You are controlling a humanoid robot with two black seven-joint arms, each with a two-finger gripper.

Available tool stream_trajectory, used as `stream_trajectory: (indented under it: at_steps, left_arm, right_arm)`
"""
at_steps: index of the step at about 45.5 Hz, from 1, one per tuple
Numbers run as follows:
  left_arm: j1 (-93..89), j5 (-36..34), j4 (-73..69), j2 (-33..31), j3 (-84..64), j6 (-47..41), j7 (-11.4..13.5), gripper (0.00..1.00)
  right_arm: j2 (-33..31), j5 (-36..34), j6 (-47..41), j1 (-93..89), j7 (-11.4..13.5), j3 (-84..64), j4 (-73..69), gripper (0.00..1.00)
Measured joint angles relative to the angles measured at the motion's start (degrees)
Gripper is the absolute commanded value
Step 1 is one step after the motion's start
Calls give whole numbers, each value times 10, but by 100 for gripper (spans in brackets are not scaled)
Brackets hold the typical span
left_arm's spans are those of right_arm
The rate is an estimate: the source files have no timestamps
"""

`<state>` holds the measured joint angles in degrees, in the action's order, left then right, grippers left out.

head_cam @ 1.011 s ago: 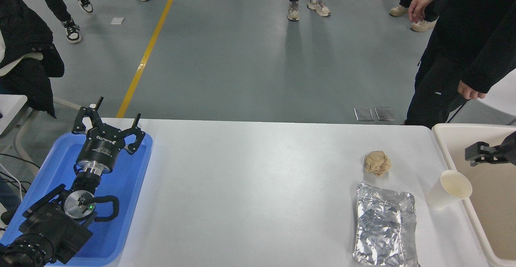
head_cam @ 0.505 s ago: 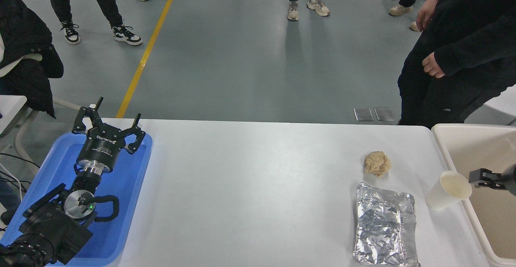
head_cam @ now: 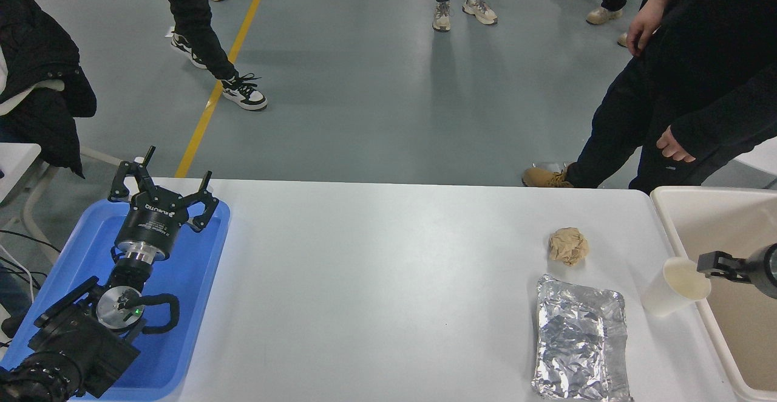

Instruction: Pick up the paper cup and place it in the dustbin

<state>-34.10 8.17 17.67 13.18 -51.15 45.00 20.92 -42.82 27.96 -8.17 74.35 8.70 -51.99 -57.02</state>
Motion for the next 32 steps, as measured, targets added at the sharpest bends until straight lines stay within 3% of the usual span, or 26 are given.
stream_trajectory:
  at_steps: [7, 11, 14, 20, 22, 32]
  left_arm:
    - [0, 0, 0, 0, 0, 0, 0, 100]
    - [0, 0, 0, 0, 0, 0, 0, 100]
    - [0, 0, 0, 0, 0, 0, 0, 100]
    - [0, 0, 0, 0, 0, 0, 0, 100]
    - [0, 0, 0, 0, 0, 0, 0, 100]
    - [0, 0, 0, 0, 0, 0, 0, 100]
  right_arm:
    - [11, 0, 11, -21, 0, 12, 1, 99]
    - [16, 0, 23, -38, 0, 24, 2, 94]
    - [20, 0, 33, -50, 0, 33, 4, 75]
    - [27, 0, 50, -73, 0, 48, 8, 13]
    - [29, 0, 54, -79, 0, 51, 9, 1]
    - [33, 1, 72, -95, -4, 61, 12, 0]
